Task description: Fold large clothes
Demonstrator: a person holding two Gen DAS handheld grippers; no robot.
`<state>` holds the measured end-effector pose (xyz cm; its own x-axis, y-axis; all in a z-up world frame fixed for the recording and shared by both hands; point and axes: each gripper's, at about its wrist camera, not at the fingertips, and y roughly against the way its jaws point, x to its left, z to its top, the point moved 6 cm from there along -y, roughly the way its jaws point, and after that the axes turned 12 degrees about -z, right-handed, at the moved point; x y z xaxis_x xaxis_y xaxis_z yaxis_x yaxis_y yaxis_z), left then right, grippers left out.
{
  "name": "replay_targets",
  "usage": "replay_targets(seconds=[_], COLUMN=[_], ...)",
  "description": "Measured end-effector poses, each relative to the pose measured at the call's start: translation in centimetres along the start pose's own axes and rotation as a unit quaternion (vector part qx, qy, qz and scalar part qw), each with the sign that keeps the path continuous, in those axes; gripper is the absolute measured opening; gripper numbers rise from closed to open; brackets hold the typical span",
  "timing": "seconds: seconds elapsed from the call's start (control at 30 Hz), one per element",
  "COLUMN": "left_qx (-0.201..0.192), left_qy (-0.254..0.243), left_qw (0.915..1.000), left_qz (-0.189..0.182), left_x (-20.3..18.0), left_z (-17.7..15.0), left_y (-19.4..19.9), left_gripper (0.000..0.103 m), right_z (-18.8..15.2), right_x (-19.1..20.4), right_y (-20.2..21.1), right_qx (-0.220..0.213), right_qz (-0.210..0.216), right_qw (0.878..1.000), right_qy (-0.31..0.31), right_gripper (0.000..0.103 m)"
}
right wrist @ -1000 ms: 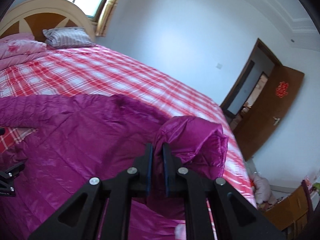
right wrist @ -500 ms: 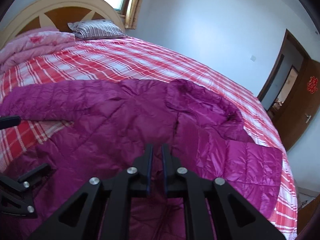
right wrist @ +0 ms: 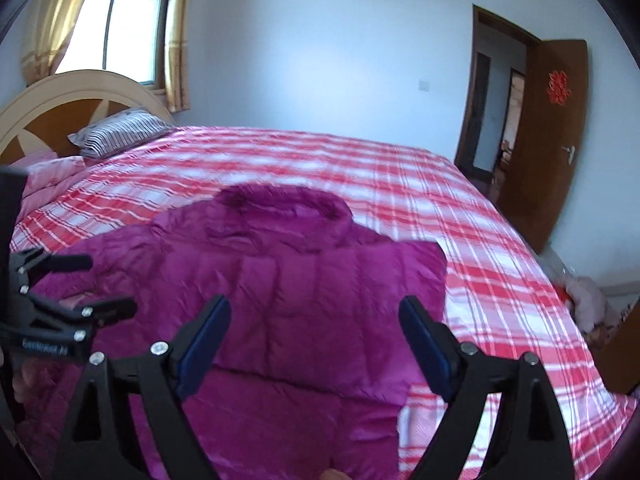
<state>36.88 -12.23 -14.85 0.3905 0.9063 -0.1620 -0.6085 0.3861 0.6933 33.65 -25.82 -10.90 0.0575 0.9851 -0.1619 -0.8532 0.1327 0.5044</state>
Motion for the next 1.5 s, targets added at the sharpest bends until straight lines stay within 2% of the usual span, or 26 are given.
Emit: replay_targets(seconds=[0.07,0.1,0.13,0.17,0.23,0.27,0.33,0.4,0.47,0.63,0.73,0.8,0.87,0.93,1.0,1.07,1.2,1.27,1.37,1.5], left_qx=[0.015,0.03,0.043,0.052,0.051,0.041,0.023,0.014,0.029,0.037,0.023,0.022,0.019,0.009,-0.004,-0.021,-0.079,-0.095,-0.081,-0.02], left_qy=[-0.014,-0.017,-0.009,0.003,0.015,0.009,-0.013,-0.012,-0.016,-0.047,-0.055,-0.064,-0.073,-0.085,-0.097,-0.088,-0.023,0.001,-0.013,-0.055], left_qw=[0.9994,0.9983,0.9981,0.9984,0.9985,0.9991,0.999,0.9992,0.9987,0.9949,0.9942,0.9928,0.9918,0.9918,0.9907,0.9905,0.9898,0.9903,0.9934,0.9949], left_qz=[0.027,0.046,0.042,0.023,0.008,0.011,0.037,0.036,0.039,0.081,0.09,0.099,0.103,0.095,0.095,0.103,0.117,0.101,0.081,0.083], left_x=[0.0,0.1,0.3,0.4,0.5,0.4,0.3,0.5,0.8,1.1,1.7,1.9,1.8,1.5,1.3,1.9,4.2,4.2,1.9,-0.5], left_z=[-0.1,-0.4,-0.9,-1.2,-1.7,-1.7,-1.4,-1.4,-1.6,-1.6,-1.2,-1.3,-1.3,-1.3,-1.2,-0.7,1.3,2.3,2.8,1.7], left_y=[-2.3,-3.3,-3.9,-4.3,-3.9,-3.3,-2.0,-0.9,-0.9,-1.0,-0.3,0.0,0.2,0.7,1.4,2.3,5.3,5.9,4.2,-1.4], left_gripper=[0.098,0.092,0.067,0.047,0.033,0.028,0.024,0.024,0.025,0.027,0.029,0.036,0.061,0.064,0.067,0.072,0.072,0.074,0.076,0.076], right_z=[-1.2,-1.6,-1.8,-1.9,-2.3,-2.2,-2.0,-1.6,-1.0,1.1,1.3,1.0,-0.2,-2.2,-3.3,-3.7,-4.1,-4.3,-4.1,-3.5], right_x=[-0.8,-1.2,-2.0,-2.8,-5.3,-6.7,-8.6,-9.7,-10.3,-8.0,-5.9,-4.5,-3.4,-3.0,-3.4,-4.0,-4.5,-4.7,-5.0,-5.7], right_y=[-0.4,-0.6,-1.0,-1.3,-1.7,-2.2,-3.0,-3.7,-4.4,-7.2,-9.4,-11.1,-12.9,-14.7,-15.0,-14.8,-14.5,-14.3,-14.2,-13.4], right_qx=[0.014,0.021,0.029,0.034,0.041,0.046,0.054,0.062,0.062,0.06,0.077,0.092,0.116,0.152,0.149,0.147,0.151,0.156,0.157,0.153], right_qz=[0.004,0.007,0.008,0.007,-0.006,-0.014,-0.021,-0.023,-0.034,-0.013,-0.001,0.003,0.001,-0.01,-0.011,-0.011,-0.012,-0.019,-0.021,-0.006], right_qw=[1.0,1.0,0.999,0.999,0.998,0.997,0.995,0.993,0.991,0.994,0.995,0.995,0.993,0.988,0.989,0.989,0.988,0.987,0.987,0.988], right_qy=[-0.004,-0.009,-0.016,-0.024,-0.046,-0.061,-0.086,-0.102,-0.112,-0.089,-0.07,-0.045,-0.026,-0.008,-0.014,-0.025,-0.021,-0.015,-0.021,-0.034], right_gripper=[0.088,0.088,0.088,0.088,0.088,0.088,0.088,0.088,0.088,0.087,0.072,0.071,0.066,0.066,0.066,0.066,0.066,0.066,0.066,0.068])
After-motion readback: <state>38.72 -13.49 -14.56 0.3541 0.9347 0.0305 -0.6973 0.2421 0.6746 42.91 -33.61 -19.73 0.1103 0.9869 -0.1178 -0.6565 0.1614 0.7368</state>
